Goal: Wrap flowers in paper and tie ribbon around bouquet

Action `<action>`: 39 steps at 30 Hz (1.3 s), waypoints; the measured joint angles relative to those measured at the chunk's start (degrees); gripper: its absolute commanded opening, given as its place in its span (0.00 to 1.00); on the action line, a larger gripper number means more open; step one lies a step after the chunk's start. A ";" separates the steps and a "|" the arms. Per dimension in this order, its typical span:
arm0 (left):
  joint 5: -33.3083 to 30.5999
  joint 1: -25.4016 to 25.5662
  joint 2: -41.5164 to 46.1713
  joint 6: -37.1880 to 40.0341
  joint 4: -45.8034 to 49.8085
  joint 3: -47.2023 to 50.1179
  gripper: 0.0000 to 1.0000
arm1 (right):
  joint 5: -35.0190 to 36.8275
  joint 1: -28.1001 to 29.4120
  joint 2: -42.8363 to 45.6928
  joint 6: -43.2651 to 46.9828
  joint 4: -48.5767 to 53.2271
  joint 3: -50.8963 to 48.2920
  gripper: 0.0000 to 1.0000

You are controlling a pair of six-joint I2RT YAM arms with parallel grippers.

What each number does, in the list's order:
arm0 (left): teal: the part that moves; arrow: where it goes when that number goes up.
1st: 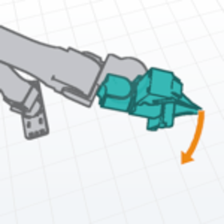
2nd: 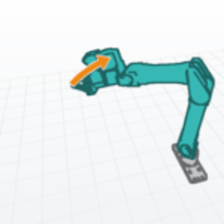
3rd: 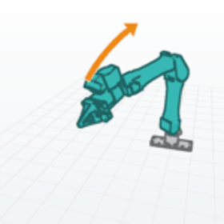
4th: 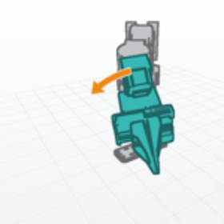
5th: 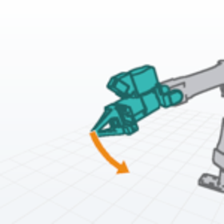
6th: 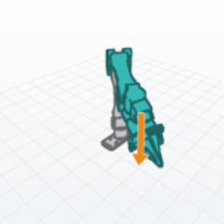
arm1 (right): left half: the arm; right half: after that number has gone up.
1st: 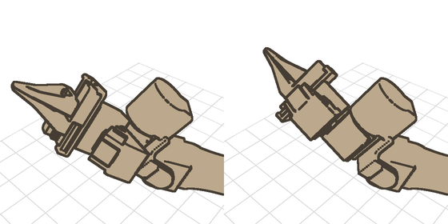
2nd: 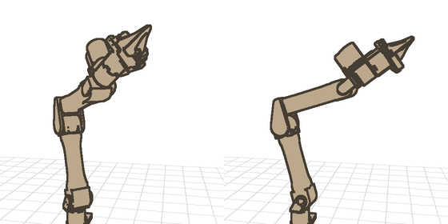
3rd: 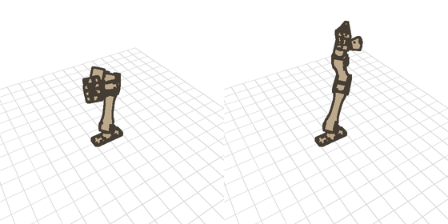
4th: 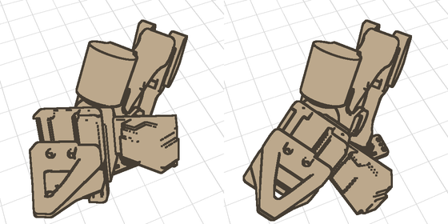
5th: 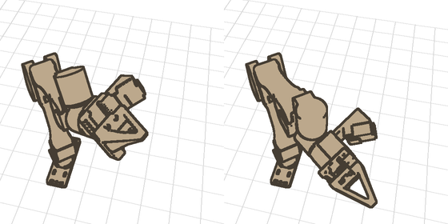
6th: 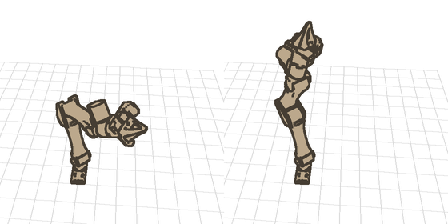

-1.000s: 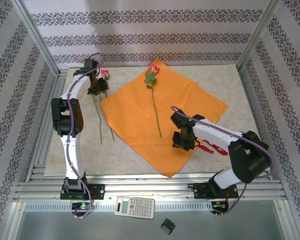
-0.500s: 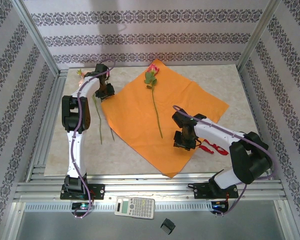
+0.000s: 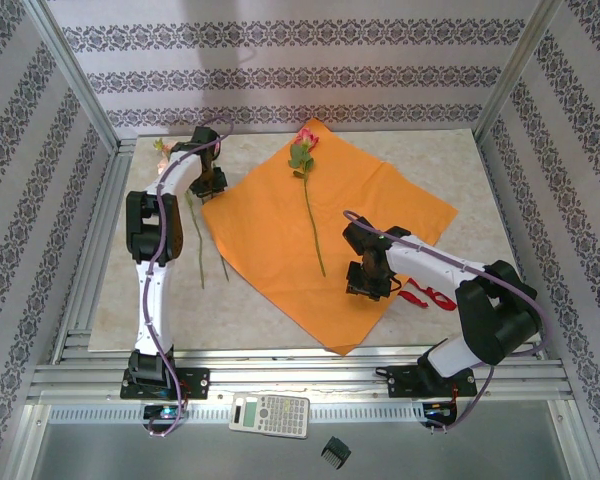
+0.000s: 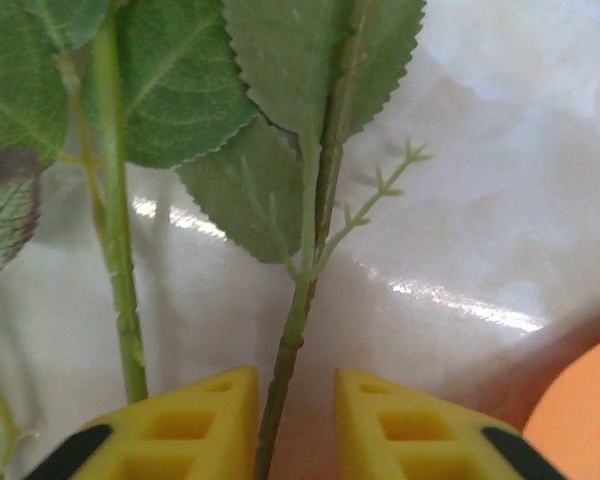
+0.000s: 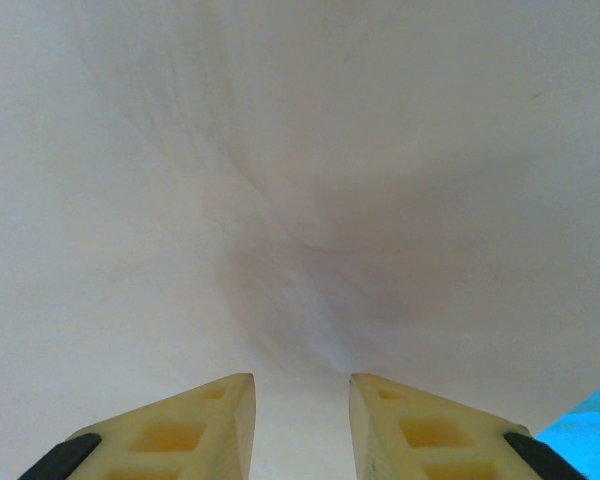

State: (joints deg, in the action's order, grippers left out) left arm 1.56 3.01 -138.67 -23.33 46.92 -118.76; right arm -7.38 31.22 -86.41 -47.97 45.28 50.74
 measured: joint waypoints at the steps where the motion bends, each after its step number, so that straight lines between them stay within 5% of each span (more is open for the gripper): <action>1: 0.11 0.00 -0.39 0.22 -0.02 0.00 0.17 | 0.00 0.00 0.00 0.00 0.04 0.00 0.31; 9: 0.28 0.00 -0.37 2.38 -0.20 -0.31 0.00 | 0.00 0.00 0.00 0.00 0.39 0.00 0.32; 21: -4.48 0.72 9.84 8.83 -0.13 3.23 0.00 | 0.00 0.00 -0.66 0.24 0.17 1.20 0.32; 33: -20.85 2.67 26.60 14.84 1.11 4.76 0.00 | -0.02 0.00 -1.14 0.39 -0.07 1.66 0.32; 39: -16.61 3.98 32.37 13.29 2.56 4.74 0.00 | 0.00 -1.73 -1.05 0.59 -0.04 1.66 0.32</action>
State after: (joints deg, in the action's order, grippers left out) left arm -15.05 6.98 -106.30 -10.04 49.47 -114.02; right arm -7.38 29.50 -87.46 -47.37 45.23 52.40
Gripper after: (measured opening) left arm 0.045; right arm 0.315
